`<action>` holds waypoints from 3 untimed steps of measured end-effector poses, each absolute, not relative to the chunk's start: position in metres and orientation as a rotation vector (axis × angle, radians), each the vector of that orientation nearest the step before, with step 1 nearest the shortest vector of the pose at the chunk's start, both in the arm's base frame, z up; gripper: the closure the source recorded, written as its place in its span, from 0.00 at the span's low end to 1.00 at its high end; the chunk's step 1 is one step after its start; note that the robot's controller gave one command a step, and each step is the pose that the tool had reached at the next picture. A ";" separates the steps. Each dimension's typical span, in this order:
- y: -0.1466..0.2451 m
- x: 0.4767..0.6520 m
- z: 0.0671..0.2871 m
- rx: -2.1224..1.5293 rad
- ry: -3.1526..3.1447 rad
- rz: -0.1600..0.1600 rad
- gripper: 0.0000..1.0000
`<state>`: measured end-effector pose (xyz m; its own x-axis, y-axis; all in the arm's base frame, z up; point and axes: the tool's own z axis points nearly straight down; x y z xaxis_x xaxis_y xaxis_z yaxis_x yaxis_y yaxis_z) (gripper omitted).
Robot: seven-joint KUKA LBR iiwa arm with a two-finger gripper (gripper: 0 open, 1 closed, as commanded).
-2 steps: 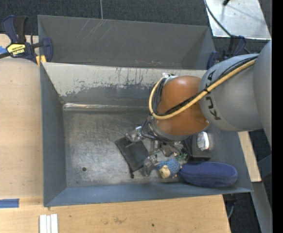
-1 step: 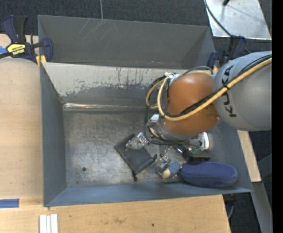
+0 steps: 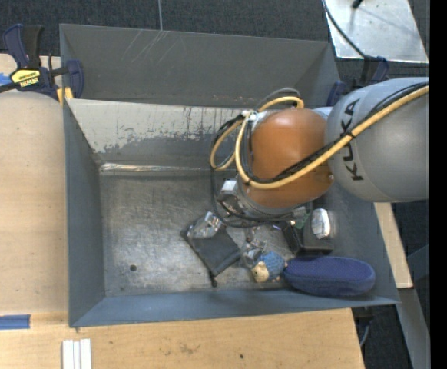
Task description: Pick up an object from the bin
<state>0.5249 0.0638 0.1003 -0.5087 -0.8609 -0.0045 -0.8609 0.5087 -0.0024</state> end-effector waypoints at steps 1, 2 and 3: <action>0.061 0.545 0.072 -1.517 2.752 0.005 0.00; 0.061 0.545 0.074 -1.513 2.754 0.003 0.00; 0.064 0.550 0.079 -1.501 2.738 0.000 1.00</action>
Offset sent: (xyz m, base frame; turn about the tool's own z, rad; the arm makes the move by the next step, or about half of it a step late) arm 0.0190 -0.0049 -0.0303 0.0259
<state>0.5501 0.0642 0.0788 -0.5377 -0.8430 -0.0170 -0.8430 0.5379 -0.0096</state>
